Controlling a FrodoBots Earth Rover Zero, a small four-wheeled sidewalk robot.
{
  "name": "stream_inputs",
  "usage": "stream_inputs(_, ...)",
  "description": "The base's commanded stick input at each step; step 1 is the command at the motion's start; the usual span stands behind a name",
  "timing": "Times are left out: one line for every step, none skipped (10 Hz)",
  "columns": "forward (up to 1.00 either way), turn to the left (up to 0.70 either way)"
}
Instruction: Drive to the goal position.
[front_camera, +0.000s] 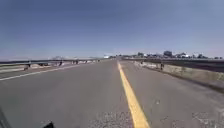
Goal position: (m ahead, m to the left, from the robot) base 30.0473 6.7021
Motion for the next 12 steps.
stream_inputs(0.85, 0.00)
stream_inputs(0.85, 0.00)
stream_inputs(0.85, 0.00)
stream_inputs(0.85, 0.00)
stream_inputs(0.85, 0.00)
stream_inputs(0.85, 0.00)
stream_inputs(0.85, 0.00)
stream_inputs(0.85, 0.00)
stream_inputs(0.85, 0.00)
stream_inputs(0.85, 0.00)
stream_inputs(0.85, 0.00)
stream_inputs(0.85, 0.00)
